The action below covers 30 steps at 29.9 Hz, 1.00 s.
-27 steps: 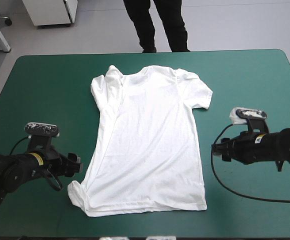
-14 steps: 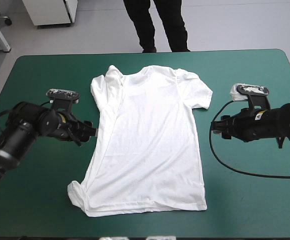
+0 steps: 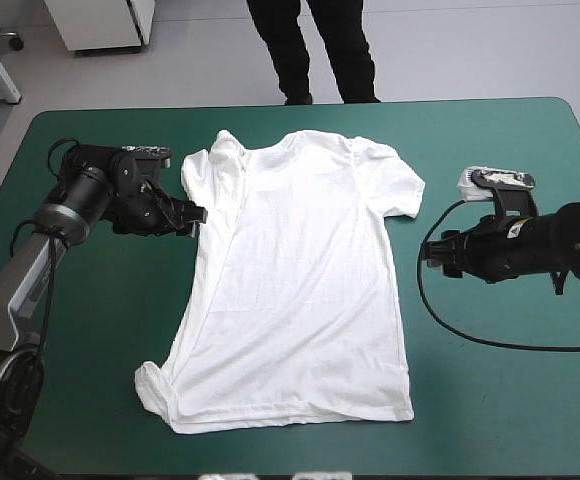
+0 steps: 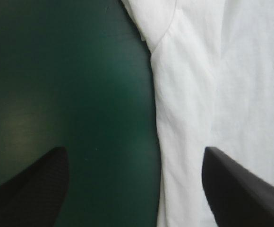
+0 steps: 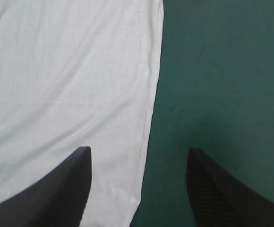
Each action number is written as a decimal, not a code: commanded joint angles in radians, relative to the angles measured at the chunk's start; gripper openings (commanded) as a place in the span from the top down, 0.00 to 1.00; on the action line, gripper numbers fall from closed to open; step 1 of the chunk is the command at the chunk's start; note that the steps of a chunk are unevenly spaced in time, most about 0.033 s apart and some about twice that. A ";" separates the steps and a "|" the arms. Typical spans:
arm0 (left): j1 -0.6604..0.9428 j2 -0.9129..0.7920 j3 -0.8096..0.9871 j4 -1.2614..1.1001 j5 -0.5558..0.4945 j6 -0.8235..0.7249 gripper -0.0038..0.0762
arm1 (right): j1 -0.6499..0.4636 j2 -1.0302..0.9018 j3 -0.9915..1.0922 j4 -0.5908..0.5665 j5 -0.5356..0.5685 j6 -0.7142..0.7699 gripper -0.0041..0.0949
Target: Fold the cloth
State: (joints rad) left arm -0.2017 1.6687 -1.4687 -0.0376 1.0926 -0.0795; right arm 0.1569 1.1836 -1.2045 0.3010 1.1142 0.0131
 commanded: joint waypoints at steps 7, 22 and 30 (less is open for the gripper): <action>0.003 0.075 -0.037 -0.015 -0.049 0.029 0.33 | -0.006 -0.017 -0.032 0.011 -0.053 -0.013 0.40; -0.070 0.252 -0.037 -0.023 -0.112 0.038 0.38 | -0.006 -0.015 -0.032 0.011 -0.072 -0.013 0.40; -0.068 0.290 -0.037 -0.018 -0.131 0.018 0.84 | -0.006 -0.015 -0.032 0.011 -0.068 -0.013 0.40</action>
State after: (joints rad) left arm -0.2644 1.9623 -1.5047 -0.0489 1.0022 -0.0498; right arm 0.1569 1.1836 -1.2045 0.3001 1.0817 0.0125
